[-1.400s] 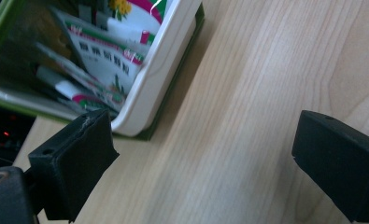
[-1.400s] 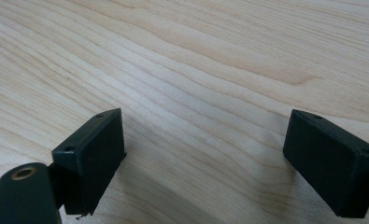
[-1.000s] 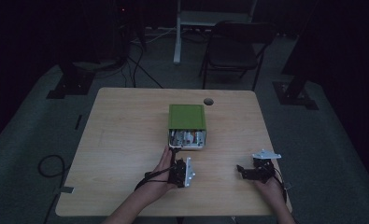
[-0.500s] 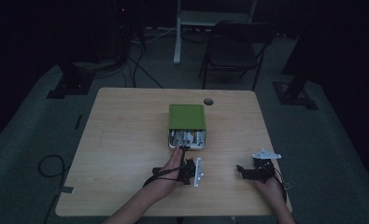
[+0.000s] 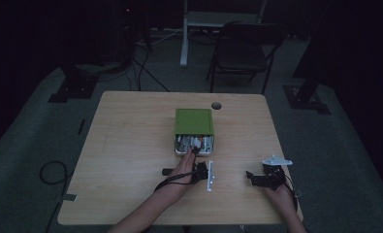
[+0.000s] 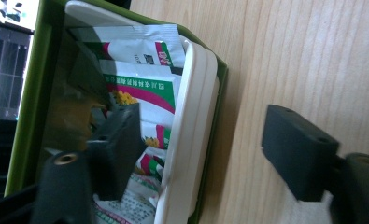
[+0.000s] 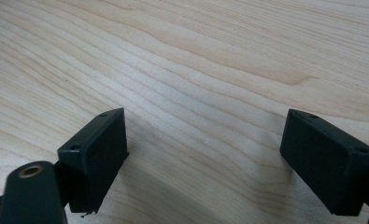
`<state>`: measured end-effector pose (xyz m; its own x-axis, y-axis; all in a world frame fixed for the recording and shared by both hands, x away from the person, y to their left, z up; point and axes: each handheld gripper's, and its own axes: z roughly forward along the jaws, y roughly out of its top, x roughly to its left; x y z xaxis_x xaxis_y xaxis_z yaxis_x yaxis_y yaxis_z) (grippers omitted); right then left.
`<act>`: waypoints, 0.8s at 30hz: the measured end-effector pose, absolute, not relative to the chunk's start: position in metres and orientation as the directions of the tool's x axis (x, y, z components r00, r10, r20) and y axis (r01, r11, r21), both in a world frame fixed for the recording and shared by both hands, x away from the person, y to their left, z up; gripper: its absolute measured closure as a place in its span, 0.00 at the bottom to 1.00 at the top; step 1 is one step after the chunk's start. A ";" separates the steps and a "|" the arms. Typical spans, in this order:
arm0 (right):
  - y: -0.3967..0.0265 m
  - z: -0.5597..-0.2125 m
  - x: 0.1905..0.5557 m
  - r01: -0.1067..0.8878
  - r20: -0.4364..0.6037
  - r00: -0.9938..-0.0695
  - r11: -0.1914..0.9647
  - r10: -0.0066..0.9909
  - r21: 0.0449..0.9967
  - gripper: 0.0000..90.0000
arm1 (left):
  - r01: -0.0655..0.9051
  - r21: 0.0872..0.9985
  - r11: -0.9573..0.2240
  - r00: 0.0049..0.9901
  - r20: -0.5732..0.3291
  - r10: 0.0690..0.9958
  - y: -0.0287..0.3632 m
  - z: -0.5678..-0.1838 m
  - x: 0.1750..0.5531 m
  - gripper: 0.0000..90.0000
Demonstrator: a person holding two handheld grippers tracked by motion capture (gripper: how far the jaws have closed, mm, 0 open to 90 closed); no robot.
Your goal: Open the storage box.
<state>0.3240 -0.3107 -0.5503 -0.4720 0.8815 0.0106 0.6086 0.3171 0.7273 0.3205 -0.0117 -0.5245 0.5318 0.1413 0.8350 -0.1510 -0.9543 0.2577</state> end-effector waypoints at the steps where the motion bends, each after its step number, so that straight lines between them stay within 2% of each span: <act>1: -0.311 -0.550 0.324 0.609 0.011 -0.472 0.317 0.882 0.727 0.16 | -0.156 0.250 -0.956 0.520 0.843 0.135 -0.013 -0.525 0.321 0.38; 6: -0.311 -0.550 0.324 0.608 0.010 -0.472 0.317 0.882 0.727 0.16 | -0.142 0.228 -0.963 0.512 0.850 0.126 -0.017 -0.528 0.325 0.52; 7: -0.311 -0.550 0.324 0.609 0.011 -0.472 0.317 0.882 0.727 0.16 | -0.146 0.224 -0.963 0.505 0.855 0.122 -0.018 -0.528 0.325 0.57; 12: -0.311 -0.550 0.324 0.608 0.011 -0.472 0.317 0.882 0.728 0.16 | -0.147 0.195 -0.970 0.511 0.855 0.095 -0.022 -0.531 0.329 0.62; 16: -0.311 -0.550 0.324 0.608 0.010 -0.472 0.317 0.882 0.727 0.16 | -0.154 0.162 -0.975 0.486 0.871 0.068 -0.023 -0.534 0.331 0.65; 18: -0.311 -0.550 0.324 0.609 0.011 -0.472 0.317 0.882 0.727 0.16 | -0.155 0.146 -0.977 0.472 0.880 0.056 -0.023 -0.535 0.332 0.71; 24: -0.311 -0.550 0.324 0.608 0.010 -0.472 0.317 0.882 0.727 0.16 | -0.151 0.103 -0.983 0.433 0.901 0.028 -0.025 -0.538 0.336 0.76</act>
